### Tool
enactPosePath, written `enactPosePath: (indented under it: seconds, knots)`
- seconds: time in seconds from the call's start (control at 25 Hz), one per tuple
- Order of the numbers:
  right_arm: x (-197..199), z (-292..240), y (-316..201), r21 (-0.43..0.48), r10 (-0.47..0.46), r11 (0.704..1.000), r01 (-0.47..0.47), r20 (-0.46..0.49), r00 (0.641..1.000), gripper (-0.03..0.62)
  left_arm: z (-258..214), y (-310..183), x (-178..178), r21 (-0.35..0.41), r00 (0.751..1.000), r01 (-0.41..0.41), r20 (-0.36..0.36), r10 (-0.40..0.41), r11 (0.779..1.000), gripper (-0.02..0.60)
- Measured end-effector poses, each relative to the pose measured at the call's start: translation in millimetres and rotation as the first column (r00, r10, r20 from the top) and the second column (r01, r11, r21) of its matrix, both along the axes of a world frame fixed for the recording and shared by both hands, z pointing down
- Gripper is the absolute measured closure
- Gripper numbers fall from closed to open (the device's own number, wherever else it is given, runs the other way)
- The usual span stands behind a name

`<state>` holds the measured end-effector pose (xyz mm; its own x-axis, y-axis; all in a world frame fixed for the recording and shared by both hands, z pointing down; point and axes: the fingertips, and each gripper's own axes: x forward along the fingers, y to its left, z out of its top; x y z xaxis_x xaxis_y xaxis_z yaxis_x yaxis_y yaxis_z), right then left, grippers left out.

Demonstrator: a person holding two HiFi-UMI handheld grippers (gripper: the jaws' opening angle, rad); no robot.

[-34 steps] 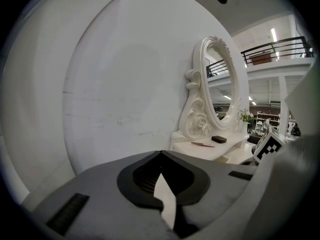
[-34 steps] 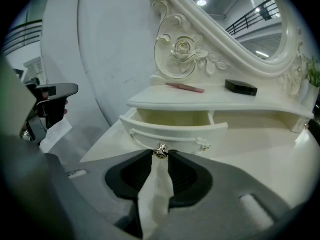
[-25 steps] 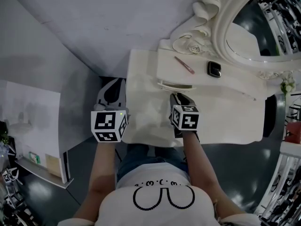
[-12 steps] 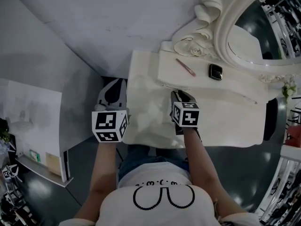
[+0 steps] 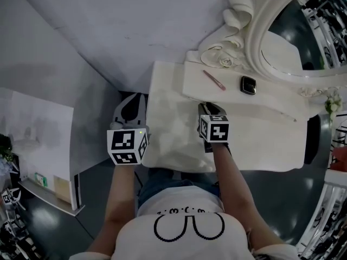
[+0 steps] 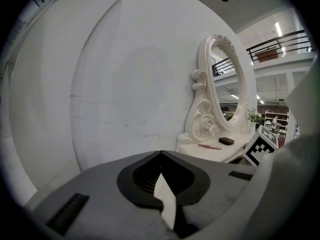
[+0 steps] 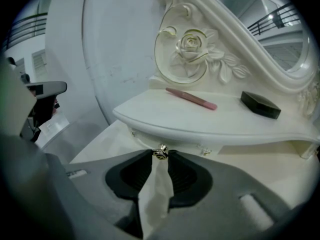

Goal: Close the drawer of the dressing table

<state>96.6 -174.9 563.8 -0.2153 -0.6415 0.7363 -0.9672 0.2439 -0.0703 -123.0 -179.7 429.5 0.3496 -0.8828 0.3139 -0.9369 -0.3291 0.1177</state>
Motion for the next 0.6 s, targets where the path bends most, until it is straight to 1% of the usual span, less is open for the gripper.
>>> enactPosePath:
  seconds: [0.24, 0.48, 0.52, 0.56, 0.6]
  knots:
    - [-0.7, -0.8, -2.1, -0.003, -0.006, 1.000, 0.006, -0.014, 1.000, 0.493, -6.0, 3.0, -1.3, 0.012, 1.000, 0.003, 0.003, -0.003, 1.000, 0.583]
    - [-1.2, -1.7, -2.2, 0.002, 0.009, 1.000, -0.009, 0.005, 1.000, 0.485, -8.1, 1.6, 0.7, 0.021, 1.000, -0.002, 0.010, 0.002, 1.000, 0.583]
    - [-2.4, -2.9, -1.4, 0.004, 0.006, 1.000, -0.006, 0.015, 1.000, 0.470, -8.7, 1.6, 2.0, 0.022, 1.000, -0.005, 0.012, 0.005, 1.000, 0.583]
    - [-4.1, -4.4, -0.3, 0.005, 0.003, 1.000, -0.003, 0.028, 1.000, 0.430, -9.4, 1.5, 3.4, 0.024, 1.000, -0.010, 0.012, 0.009, 1.000, 0.583]
    - [-5.5, -6.1, 0.8, 0.005, 0.001, 1.000, -0.001, 0.041, 0.999, 0.407, -10.3, 1.3, 5.0, 0.026, 1.000, -0.014, 0.012, 0.014, 1.000, 0.583]
